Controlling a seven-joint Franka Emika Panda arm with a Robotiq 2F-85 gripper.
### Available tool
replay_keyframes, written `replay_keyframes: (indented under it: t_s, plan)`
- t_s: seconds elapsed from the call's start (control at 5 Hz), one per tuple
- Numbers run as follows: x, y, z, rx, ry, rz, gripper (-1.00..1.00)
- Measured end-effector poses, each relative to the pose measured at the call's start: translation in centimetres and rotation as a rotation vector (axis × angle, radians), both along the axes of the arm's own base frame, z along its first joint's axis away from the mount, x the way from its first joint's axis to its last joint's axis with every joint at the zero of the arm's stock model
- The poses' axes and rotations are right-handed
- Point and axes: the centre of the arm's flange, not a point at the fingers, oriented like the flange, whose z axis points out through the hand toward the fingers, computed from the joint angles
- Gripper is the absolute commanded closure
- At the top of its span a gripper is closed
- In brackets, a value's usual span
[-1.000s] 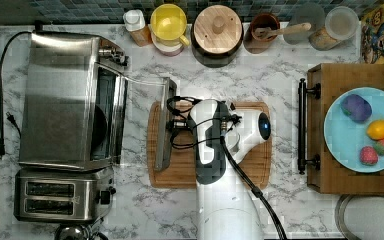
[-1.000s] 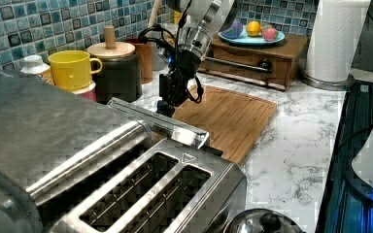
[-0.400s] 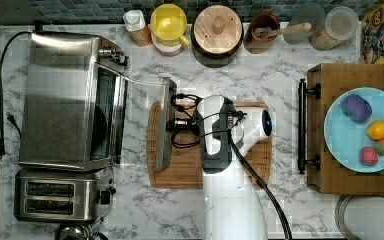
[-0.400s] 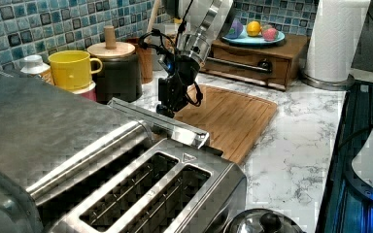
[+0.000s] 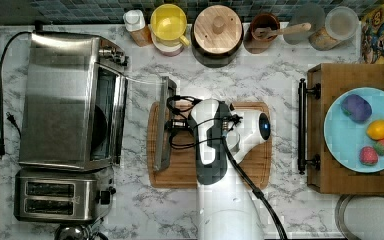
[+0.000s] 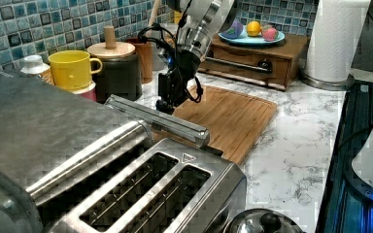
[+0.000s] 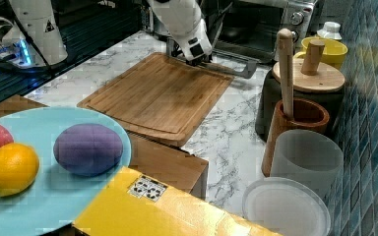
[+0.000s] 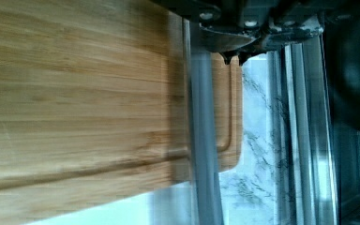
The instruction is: Close the oven.
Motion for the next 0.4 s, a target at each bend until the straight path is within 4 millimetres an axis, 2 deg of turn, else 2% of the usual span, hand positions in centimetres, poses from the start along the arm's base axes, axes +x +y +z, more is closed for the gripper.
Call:
replay_keyframes:
  t_s: [0.2, 0.4]
  plan:
    - [0.1, 1.3, 2.7, -0.015, -0.031, 0.026, 1.00]
    - [0.7, 3.7, 6.0, -0.103, -0.026, 0.055, 1.00]
